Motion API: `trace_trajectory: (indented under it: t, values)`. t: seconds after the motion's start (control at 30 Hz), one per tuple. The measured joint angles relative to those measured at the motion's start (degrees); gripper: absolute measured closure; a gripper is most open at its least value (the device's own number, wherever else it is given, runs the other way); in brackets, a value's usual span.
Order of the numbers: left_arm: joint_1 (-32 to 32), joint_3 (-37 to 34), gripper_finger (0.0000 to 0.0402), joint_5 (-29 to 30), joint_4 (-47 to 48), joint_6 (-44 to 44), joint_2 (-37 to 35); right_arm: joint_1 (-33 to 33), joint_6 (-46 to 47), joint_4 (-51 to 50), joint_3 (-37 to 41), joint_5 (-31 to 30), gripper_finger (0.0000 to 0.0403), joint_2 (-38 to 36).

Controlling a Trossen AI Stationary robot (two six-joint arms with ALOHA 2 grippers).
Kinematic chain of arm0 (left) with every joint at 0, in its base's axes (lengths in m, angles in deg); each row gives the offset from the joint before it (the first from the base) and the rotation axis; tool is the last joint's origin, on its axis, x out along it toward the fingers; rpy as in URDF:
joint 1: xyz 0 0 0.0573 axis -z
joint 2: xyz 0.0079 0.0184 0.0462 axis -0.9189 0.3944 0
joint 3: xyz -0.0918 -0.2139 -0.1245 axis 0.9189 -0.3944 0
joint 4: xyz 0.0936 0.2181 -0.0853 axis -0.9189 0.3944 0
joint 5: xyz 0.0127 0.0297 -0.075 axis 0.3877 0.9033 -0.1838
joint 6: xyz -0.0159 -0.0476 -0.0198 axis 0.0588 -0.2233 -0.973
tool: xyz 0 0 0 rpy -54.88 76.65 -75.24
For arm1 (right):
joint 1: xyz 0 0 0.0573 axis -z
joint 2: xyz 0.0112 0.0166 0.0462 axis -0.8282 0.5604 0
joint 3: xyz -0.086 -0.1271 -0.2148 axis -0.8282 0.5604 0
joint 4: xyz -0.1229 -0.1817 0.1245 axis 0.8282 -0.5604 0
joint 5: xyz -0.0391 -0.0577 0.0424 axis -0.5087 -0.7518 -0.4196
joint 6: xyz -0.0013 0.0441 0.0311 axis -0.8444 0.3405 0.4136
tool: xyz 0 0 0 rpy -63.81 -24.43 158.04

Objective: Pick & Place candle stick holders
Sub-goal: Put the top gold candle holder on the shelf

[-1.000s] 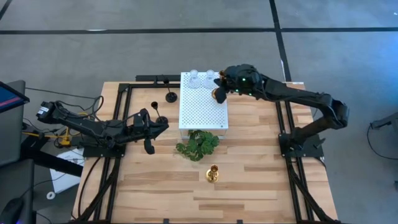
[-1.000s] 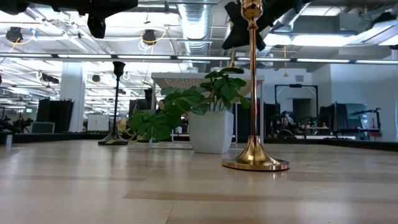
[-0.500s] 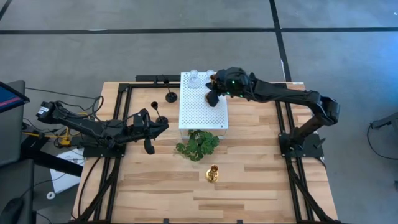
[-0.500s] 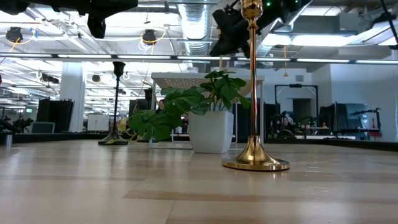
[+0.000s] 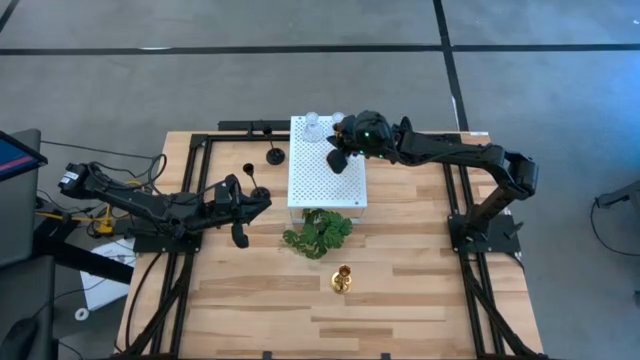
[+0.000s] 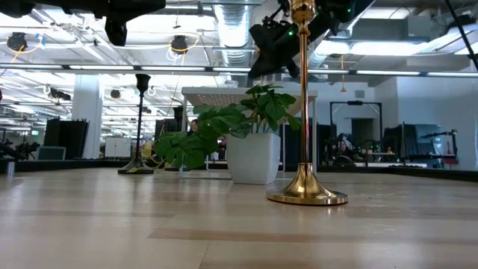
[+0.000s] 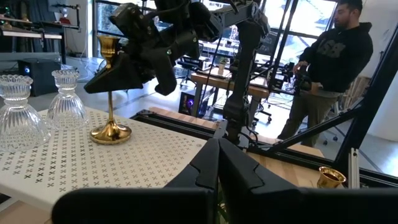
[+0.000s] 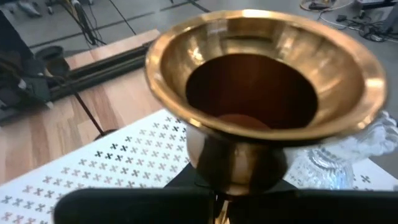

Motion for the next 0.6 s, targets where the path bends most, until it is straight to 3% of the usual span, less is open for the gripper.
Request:
trace_trajectory:
  t: [0.37,0.6]
  values:
    - [0.0,0.0,0.0394,0.0,0.0,0.0,0.0,0.0,-0.8,-1.6,0.0,-1.5,0.04,-0.1]
    - [0.0,0.0,0.0394,0.0,0.0,0.0,0.0,0.0,-0.3,-2.5,0.0,-0.2,0.0361,0.0]
